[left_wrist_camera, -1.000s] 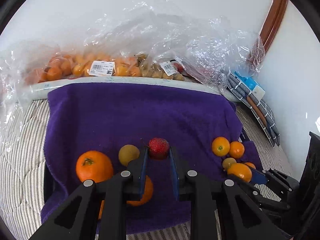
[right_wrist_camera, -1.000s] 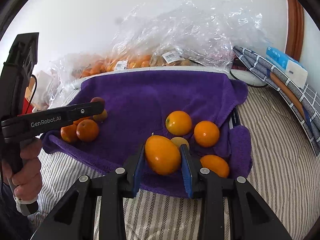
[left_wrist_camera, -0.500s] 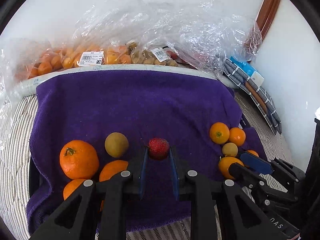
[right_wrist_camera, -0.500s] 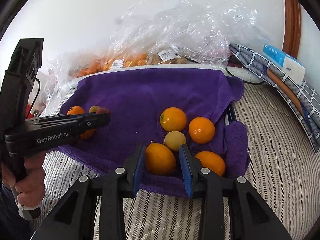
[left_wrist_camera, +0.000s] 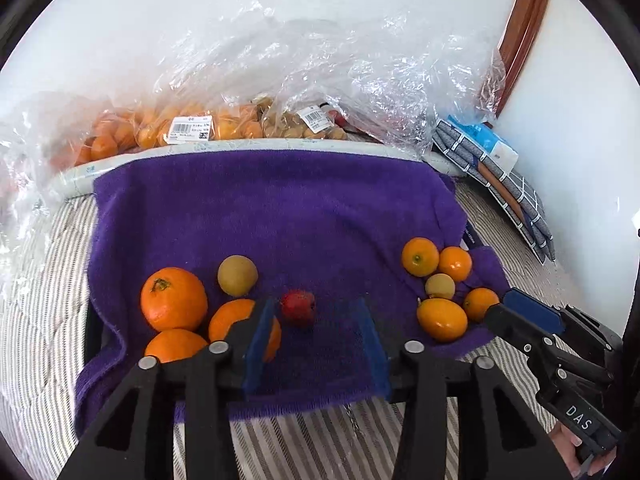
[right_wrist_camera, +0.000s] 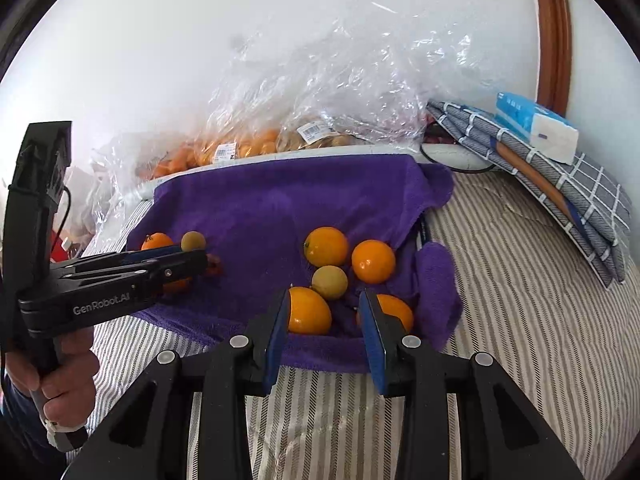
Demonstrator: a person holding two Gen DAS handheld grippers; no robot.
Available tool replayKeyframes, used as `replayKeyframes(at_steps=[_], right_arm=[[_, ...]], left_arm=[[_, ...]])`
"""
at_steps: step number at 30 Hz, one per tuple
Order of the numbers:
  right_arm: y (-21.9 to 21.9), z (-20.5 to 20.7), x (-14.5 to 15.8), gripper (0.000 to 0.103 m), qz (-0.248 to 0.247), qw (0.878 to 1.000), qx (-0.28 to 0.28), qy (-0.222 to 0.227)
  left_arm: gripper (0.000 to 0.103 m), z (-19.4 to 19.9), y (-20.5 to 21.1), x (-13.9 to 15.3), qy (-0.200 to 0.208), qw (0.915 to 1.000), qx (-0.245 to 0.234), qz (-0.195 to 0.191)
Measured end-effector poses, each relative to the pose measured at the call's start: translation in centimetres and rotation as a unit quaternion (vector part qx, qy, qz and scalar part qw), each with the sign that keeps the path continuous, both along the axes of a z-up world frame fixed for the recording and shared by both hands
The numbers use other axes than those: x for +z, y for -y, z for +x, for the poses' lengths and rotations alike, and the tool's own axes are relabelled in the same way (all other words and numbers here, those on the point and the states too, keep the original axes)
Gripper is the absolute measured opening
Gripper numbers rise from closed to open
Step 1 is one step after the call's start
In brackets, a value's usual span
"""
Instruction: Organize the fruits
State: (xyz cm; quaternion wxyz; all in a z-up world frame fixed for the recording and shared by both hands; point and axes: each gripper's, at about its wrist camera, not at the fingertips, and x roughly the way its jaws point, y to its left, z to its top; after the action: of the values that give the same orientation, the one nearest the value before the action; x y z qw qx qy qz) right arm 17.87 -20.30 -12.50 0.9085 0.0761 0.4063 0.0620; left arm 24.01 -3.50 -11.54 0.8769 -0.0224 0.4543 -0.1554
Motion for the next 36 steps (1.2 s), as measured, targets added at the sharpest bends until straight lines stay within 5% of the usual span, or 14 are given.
replayKeyframes(at_steps=[12, 18, 22, 29, 36], right_arm=[[0.0, -6.1, 5.1, 0.047, -0.027, 0.999, -0.044, 0.004], [-0.2, -10.9, 8.1, 0.052, -0.035, 0.998, -0.054, 0.020], [-0.5, -13.4, 9.3, 0.064, -0.034, 0.998, -0.054, 0.021], [-1.2, -17.8, 10.8, 0.094, -0.046, 0.995, -0.063, 0.055], [-1.2, -20.5, 11.4, 0.095, -0.048, 0.995, -0.071, 0.056]], left_arm=[[0.063, -7.4, -2.7, 4.0, 0.010, 0.9992, 0.037, 0.006], [0.068, -12.8, -4.4, 7.0, 0.048, 0.9971, 0.059, 0.010], [0.079, -16.0, -5.2, 8.8, 0.077, 0.9938, 0.078, 0.018], [0.083, -20.7, -5.7, 10.5, 0.110, 0.9890, 0.094, 0.032], [0.083, -24.0, -6.0, 11.6, 0.131, 0.9853, 0.104, 0.033]])
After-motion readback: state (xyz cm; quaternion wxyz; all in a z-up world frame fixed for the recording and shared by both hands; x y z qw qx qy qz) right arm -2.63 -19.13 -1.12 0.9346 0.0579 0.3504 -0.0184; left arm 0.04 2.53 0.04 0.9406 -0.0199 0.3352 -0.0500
